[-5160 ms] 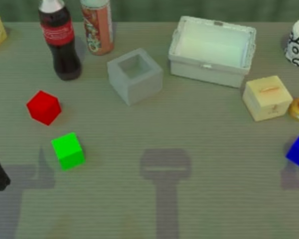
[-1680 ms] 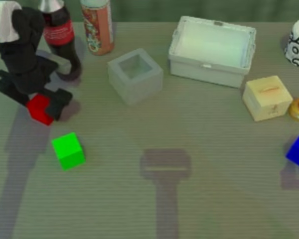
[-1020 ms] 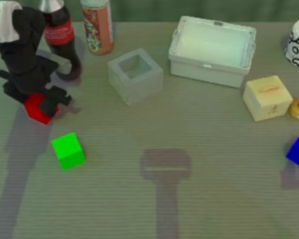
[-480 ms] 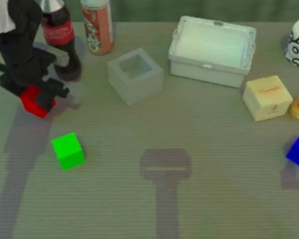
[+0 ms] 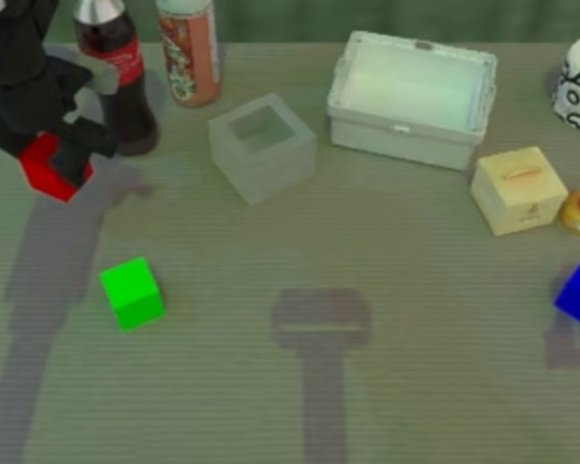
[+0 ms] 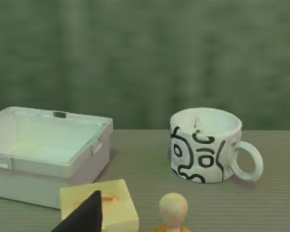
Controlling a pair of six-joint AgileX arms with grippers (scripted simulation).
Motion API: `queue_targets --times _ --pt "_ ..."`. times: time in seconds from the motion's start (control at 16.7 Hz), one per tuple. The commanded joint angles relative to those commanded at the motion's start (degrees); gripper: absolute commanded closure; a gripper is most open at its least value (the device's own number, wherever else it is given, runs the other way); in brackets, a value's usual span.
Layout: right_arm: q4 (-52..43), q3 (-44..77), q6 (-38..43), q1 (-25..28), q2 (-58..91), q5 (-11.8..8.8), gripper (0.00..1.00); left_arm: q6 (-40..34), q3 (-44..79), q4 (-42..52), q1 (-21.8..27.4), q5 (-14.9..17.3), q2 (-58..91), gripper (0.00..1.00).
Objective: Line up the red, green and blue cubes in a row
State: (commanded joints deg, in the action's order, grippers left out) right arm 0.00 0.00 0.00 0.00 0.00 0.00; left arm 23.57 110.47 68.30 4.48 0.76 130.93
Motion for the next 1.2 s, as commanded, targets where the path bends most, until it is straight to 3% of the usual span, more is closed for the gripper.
queue_targets --times 0.24,0.42,1.02,1.2 --pt "0.00 0.00 0.00 0.00 0.00 0.00 0.00 -1.89 -1.25 -0.37 1.77 -0.07 -0.70 1.00" --pt "0.00 0.00 0.00 0.00 0.00 0.00 0.00 -9.27 -5.46 -1.26 6.44 -0.25 -4.02 1.00" --pt "0.00 0.00 0.00 0.00 0.00 0.00 0.00 -55.70 -33.23 -6.71 32.16 -1.13 -24.60 1.00" --pt "0.00 0.00 0.00 0.00 0.00 0.00 0.00 -65.16 -39.97 -8.65 38.24 -1.53 -30.41 1.00"
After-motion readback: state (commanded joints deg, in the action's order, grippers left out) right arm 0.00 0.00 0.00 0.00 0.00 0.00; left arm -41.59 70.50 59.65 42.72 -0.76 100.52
